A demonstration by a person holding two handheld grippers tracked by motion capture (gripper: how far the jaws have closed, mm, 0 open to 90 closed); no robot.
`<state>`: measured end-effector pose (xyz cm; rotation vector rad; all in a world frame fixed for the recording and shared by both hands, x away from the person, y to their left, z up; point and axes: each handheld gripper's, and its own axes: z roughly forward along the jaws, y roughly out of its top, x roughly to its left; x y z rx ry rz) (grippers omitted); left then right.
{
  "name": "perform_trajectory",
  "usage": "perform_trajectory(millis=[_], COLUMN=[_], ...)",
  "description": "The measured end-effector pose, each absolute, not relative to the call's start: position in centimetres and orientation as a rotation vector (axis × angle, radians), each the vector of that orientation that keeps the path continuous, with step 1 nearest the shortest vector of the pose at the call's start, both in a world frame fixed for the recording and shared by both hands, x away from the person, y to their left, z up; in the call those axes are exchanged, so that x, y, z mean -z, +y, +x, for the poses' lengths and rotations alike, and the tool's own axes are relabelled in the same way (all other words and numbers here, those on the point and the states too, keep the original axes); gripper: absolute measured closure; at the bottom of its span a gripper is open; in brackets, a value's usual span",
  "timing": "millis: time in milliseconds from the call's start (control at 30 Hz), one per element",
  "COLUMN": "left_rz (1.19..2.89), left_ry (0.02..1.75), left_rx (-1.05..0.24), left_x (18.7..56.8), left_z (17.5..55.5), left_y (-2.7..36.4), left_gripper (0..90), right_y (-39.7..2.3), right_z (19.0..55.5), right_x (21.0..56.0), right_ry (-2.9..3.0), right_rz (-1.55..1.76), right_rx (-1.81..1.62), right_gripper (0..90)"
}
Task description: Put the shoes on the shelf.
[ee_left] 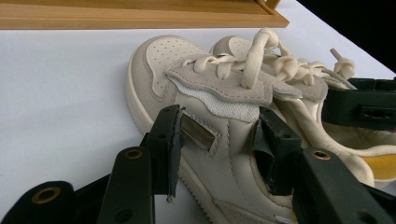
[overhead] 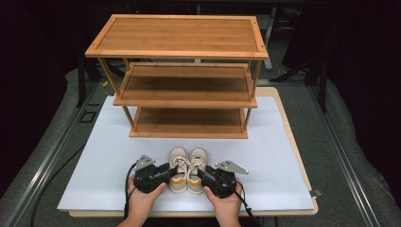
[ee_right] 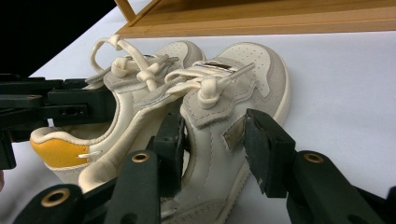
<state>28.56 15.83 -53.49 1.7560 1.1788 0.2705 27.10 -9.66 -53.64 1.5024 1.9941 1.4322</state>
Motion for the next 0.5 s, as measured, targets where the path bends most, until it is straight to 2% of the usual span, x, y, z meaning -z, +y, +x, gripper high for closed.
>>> perform_trajectory(millis=[500], left_rz=[1.595], left_ry=[1.234], left_rx=[-0.307], left_x=[54.6], left_z=[27.7], left_y=[15.6], left_gripper=[55.4], right_y=[-9.3], right_z=[26.6], right_x=[54.3], right_ry=[1.871], right_rz=[1.555], right_rx=[-1.481], right_gripper=[59.3])
